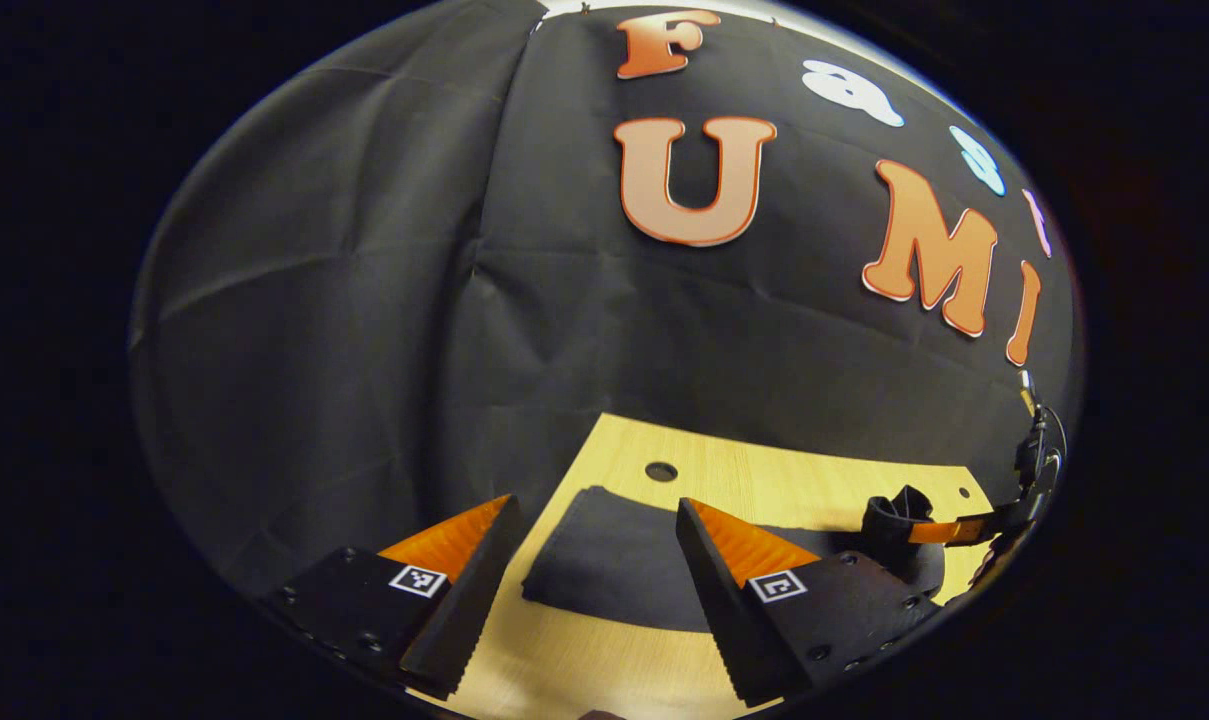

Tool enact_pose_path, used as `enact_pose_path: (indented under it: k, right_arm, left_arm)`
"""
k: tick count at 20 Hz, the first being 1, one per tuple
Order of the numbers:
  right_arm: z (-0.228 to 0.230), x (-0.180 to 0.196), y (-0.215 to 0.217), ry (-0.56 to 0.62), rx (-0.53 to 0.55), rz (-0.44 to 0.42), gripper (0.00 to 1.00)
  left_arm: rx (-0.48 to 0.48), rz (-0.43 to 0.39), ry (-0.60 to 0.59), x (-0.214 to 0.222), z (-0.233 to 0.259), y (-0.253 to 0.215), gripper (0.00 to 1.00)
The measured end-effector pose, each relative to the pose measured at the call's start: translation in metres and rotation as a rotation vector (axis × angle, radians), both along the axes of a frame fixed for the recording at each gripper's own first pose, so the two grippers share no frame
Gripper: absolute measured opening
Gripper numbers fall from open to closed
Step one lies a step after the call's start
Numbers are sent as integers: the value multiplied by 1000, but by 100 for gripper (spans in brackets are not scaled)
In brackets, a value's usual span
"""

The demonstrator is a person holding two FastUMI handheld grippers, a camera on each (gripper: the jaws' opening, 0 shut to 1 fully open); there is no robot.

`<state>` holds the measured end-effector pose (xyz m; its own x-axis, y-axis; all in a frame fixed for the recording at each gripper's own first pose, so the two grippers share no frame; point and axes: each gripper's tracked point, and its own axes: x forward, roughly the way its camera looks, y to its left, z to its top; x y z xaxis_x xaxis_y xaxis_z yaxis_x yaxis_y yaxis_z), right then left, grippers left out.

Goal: Grasp the waist and the cuffs of the jeans and fold them to make the two legs overlap; first hold the waist and fold one-third of the jeans toward the cuffs, then hold the cuffs and fold the remaining one-third in the same direction to finish folding.

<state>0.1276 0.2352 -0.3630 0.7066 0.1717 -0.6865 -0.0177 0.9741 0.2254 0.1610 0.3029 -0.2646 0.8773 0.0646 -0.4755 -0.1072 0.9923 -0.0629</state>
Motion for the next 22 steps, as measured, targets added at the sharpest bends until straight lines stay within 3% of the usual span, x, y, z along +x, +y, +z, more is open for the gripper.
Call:
enact_pose_path:
  k: [4,5,6,7,10,12,19,22]
  right_arm:
    - [24,-2,-23,-53,-10,-9,39]
    - [30,-1,-31,-68,-12,-13,30]
    - [36,-1,-40,-85,-18,-18,47]
    - [42,-3,-49,-101,-26,-21,50]
    - [57,-8,-80,-145,-57,-38,74]
    - [66,-12,-98,-167,-66,-52,84]
    - [80,-49,-139,-206,-76,-92,87]
    - [90,-61,-160,-221,-71,-148,89]
  left_arm:
    - [-32,-2,94,0,-25,-9,94]
    - [-36,0,118,1,-31,-13,94]
    - [-39,2,147,0,-36,-14,94]
    - [-42,3,172,-1,-42,-17,94]
    - [-66,15,251,-3,-59,-23,96]
    - [-110,42,314,-3,-73,-24,99]
    - [-374,264,600,-15,-118,-15,98]
    - [-399,324,684,-19,-125,-11,98]
